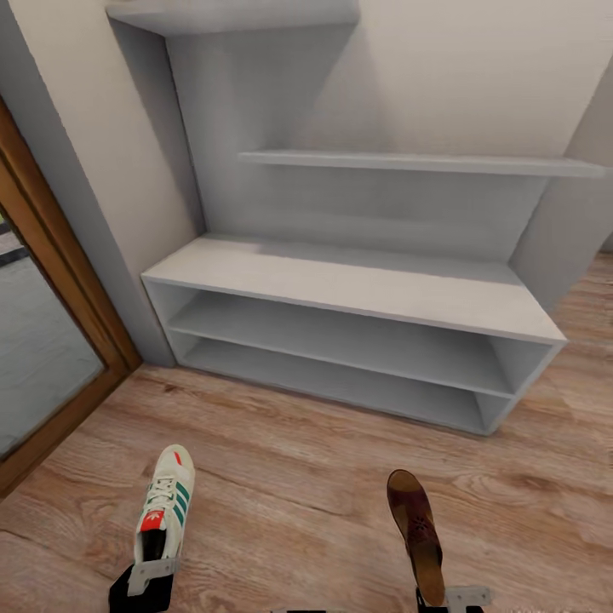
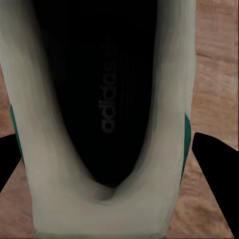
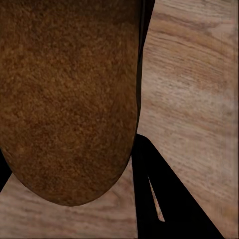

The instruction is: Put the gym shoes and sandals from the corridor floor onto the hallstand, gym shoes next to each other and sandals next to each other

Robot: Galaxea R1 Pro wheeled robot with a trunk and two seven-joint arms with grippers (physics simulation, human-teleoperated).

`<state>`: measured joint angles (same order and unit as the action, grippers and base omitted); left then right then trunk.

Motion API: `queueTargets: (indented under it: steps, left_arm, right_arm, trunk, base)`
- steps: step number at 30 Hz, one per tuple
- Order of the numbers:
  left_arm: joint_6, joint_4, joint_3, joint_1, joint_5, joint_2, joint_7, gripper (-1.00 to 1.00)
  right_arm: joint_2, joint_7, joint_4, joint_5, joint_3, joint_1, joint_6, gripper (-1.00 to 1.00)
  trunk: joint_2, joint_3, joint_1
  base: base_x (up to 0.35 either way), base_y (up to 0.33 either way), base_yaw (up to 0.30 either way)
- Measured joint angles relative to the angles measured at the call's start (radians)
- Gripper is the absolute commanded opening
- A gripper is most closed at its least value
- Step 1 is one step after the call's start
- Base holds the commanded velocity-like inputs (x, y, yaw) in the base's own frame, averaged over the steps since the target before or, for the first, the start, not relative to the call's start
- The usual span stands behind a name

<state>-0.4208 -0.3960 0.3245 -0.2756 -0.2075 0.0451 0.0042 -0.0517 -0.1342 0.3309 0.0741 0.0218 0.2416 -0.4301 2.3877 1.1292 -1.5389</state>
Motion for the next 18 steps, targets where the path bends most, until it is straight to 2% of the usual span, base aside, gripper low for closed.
queueTargets:
  steps: [13, 18]
  left_arm:
    - [0.000, 0.000, 0.000, 0.000, 0.000, 0.000, 0.000, -1.00]
    - [0.000, 0.000, 0.001, 0.000, 0.000, 0.001, 0.000, -1.00]
  right_arm:
    - [0.001, 0.000, 0.000, 0.000, 0.000, 0.000, 0.000, -1.00]
    - [0.001, 0.000, -0.001, 0.000, 0.000, 0.000, 0.000, -1.00]
  trunk:
    - [0.000, -0.010, 0.000]
    - [0.000, -0.013, 0.000]
  base:
    - [-0.052, -0.272, -0.239]
    - [-0.023, -0.092, -0.247]
